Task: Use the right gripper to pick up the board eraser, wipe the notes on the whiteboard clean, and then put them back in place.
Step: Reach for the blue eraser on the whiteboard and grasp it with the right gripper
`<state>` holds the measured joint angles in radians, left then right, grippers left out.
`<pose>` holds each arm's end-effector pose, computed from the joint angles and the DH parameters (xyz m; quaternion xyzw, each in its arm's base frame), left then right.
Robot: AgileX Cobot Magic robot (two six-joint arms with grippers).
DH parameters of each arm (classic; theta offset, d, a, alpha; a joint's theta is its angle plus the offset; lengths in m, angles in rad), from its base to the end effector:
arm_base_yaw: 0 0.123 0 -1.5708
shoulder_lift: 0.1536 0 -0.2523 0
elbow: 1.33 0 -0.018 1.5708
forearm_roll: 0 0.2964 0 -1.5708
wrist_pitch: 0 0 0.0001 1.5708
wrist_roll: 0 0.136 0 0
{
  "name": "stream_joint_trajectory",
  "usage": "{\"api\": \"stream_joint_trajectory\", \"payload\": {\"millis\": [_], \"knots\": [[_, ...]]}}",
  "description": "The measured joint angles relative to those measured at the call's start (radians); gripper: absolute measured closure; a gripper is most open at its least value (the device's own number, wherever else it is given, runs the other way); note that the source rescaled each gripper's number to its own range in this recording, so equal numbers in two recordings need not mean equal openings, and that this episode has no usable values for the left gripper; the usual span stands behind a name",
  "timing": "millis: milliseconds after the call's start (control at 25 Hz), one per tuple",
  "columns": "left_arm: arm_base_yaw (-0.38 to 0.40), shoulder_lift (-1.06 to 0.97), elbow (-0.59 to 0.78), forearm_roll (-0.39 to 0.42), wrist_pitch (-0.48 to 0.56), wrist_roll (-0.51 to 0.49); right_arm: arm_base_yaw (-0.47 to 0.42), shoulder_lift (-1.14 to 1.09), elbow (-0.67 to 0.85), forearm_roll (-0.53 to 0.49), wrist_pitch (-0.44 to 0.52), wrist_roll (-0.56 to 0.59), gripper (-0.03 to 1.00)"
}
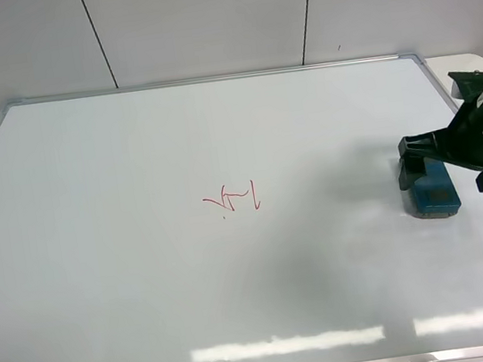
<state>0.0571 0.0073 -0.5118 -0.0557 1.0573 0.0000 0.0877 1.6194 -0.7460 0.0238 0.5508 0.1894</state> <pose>0.1085 -0.0004 0.2827 -0.0232 0.8505 -0.0128 0.5253 0.3029 0.0283 0.0408 0.0598 0.9913 0.0234 0.1145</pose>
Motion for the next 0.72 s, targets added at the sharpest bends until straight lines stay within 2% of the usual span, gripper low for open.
{"api": "stream_joint_trajectory", "payload": {"millis": [240,400,720], "knots": [[0.0,0.0,0.0,0.0,0.0,0.0,0.0,0.014,0.0,-0.014,-0.069,-0.005,-0.03],[0.0,0.0,0.0,0.0,0.0,0.0,0.0,0.015,0.0,-0.049,-0.079,-0.005,-0.03],[0.0,0.0,0.0,0.0,0.0,0.0,-0.004,0.039,-0.001,-0.042,-0.094,-0.006,-0.03]]}}
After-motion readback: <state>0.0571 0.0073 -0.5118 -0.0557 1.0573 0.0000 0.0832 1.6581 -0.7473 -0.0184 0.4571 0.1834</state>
